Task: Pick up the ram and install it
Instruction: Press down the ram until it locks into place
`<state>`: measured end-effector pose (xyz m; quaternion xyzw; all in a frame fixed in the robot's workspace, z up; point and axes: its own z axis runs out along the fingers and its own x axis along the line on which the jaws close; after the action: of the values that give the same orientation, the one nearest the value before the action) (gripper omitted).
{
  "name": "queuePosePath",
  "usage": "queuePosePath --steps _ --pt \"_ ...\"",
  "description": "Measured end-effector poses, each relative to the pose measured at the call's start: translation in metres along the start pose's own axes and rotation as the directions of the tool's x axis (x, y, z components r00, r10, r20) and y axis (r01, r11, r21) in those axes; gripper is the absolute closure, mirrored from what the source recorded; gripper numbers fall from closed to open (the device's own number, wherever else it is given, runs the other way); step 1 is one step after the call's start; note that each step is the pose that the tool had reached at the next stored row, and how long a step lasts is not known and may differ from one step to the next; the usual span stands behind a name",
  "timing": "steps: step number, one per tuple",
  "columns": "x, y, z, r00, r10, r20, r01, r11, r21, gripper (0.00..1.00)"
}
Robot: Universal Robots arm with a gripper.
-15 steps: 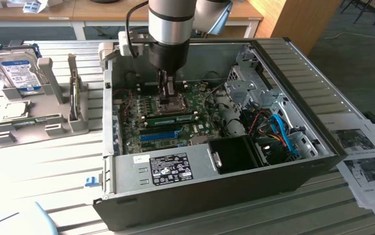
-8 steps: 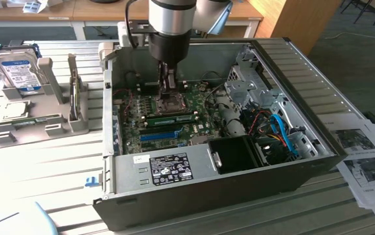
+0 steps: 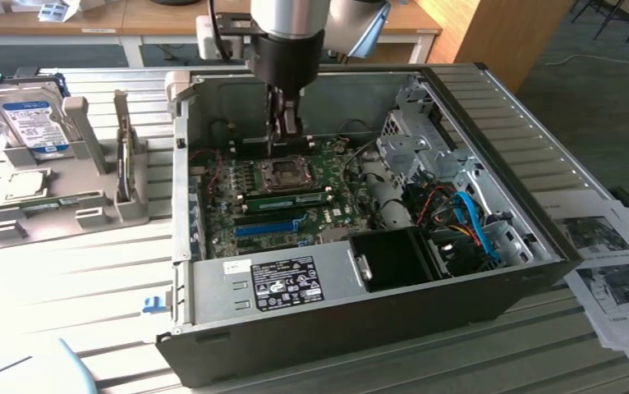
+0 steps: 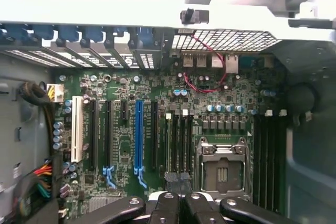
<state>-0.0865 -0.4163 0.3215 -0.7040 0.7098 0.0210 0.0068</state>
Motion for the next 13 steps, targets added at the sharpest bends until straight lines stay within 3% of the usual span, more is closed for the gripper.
queuePosePath --steps 13 --pt "-0.001 -0.0006 -0.0311 1.0000 0.000 0.0000 0.000 1.0000 -0.0001 0.90"
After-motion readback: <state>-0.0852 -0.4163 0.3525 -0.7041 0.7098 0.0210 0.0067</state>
